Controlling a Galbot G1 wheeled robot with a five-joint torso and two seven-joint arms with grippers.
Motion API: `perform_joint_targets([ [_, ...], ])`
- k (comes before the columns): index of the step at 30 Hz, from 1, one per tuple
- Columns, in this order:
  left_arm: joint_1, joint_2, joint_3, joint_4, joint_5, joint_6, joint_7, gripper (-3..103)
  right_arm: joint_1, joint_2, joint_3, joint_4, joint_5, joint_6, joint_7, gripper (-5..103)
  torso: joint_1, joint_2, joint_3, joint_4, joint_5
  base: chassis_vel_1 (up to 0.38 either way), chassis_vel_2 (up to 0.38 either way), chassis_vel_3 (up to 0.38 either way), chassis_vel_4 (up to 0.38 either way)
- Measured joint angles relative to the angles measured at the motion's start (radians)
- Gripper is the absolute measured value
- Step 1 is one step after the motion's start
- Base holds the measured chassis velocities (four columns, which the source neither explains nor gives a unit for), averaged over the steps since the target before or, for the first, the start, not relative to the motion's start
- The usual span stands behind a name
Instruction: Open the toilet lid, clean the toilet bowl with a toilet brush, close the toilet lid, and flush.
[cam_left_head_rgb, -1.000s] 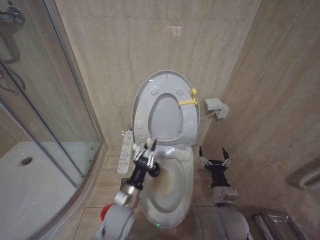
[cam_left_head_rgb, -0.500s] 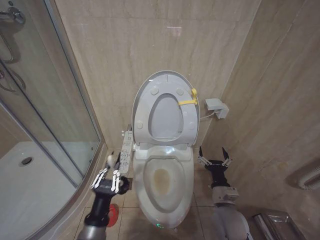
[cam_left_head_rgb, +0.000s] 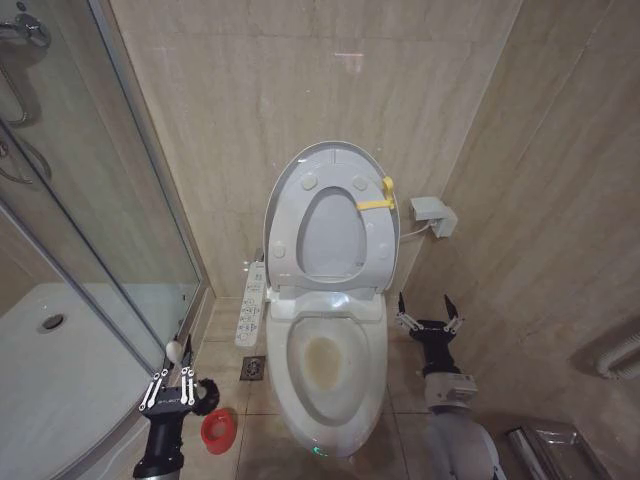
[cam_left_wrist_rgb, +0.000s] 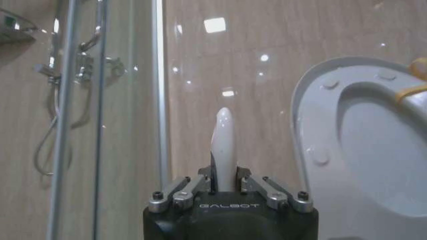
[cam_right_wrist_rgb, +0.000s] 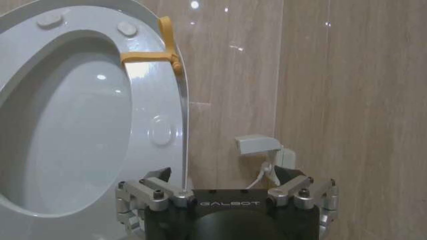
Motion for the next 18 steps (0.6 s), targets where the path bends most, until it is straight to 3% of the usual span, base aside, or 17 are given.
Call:
perform_joint_targets([
  [7,-0.153,0.002,0.035,0.293,-0.073,-0.074,0.02,19,0.0,0.0,0.0,0.0,0.0,0.0,0.0,100,0.0,0.0,0.0,0.0,0.0,0.0,0.0,0.0,0.0],
  [9,-0.166,0.002,0.04,0.316,-0.081,-0.077,0.027,19,0.0,0.0,0.0,0.0,0.0,0.0,0.0,100,0.0,0.0,0.0,0.0001,0.0,0.0,0.0,0.0,0.0],
  [18,-0.316,-0.002,0.071,0.629,-0.091,-0.154,0.05,19,0.0,0.0,0.0,0.0,0.0,0.0,0.0,100,0.0,0.0,0.0,0.0002,0.0001,0.0,0.0,0.0,0.0],
])
